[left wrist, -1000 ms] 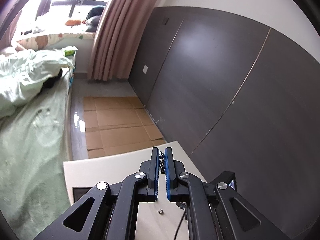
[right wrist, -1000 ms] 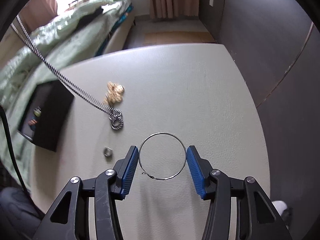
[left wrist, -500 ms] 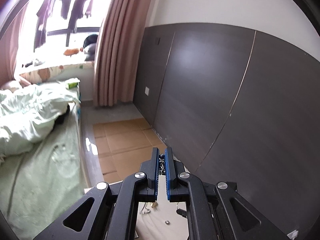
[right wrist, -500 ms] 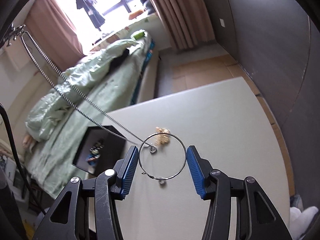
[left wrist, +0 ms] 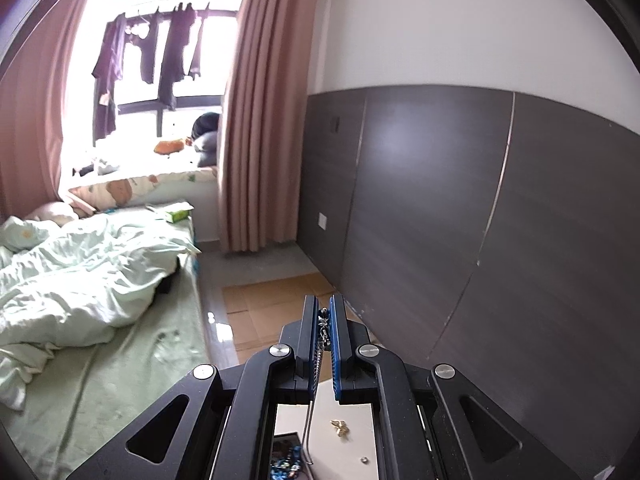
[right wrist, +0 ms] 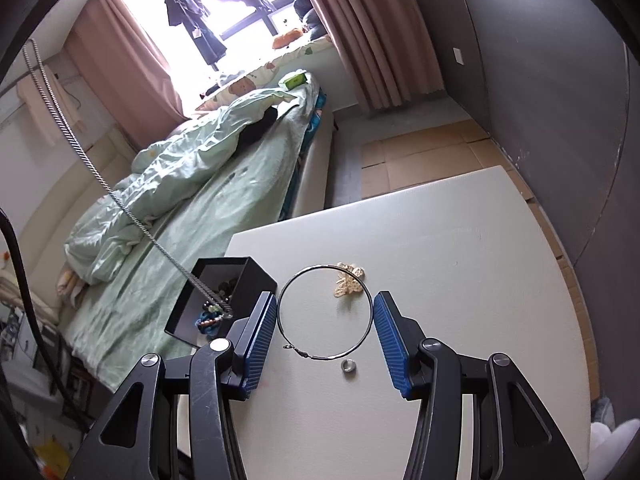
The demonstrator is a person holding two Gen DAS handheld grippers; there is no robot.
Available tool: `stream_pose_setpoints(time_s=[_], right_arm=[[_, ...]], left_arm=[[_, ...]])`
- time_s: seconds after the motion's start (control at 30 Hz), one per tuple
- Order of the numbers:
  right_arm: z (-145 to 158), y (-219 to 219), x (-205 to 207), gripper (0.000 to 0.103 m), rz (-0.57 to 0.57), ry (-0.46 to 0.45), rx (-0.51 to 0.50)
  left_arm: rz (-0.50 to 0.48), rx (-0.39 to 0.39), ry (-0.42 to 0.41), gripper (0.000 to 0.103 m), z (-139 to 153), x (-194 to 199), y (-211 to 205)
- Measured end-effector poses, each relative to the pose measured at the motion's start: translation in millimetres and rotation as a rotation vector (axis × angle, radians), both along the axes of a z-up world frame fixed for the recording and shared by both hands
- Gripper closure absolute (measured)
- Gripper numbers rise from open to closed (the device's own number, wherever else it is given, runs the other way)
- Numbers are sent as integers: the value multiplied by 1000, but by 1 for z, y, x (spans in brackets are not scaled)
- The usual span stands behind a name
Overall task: Organize jewelry
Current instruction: 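Carry the chain into the black box with left gripper while right grasps the silver hoop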
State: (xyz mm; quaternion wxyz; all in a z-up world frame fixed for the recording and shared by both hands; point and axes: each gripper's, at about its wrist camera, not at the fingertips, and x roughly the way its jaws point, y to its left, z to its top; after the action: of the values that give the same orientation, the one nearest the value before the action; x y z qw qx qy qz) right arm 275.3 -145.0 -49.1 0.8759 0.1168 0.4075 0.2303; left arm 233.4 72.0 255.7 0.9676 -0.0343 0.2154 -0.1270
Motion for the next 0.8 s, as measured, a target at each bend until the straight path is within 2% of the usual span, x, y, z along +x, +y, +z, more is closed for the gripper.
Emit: stream_pose_setpoints(time_s=[0.17,0.33,0.63,0.8], right_arm=[[1,-3,-2,52,-9,-2,12],[2,-1,-5,52,-8,-8,19],[-1,5,-4,52,11,-7,-5],[-2,6,-4,52,13,-5,-1]], left_arm=[[30,7,-8,98,5,-7,11],[42,13,16,98,-9,-1,15],[54,-4,129,98,-69,27,31],[64,-61,217,98,-126,36,38]])
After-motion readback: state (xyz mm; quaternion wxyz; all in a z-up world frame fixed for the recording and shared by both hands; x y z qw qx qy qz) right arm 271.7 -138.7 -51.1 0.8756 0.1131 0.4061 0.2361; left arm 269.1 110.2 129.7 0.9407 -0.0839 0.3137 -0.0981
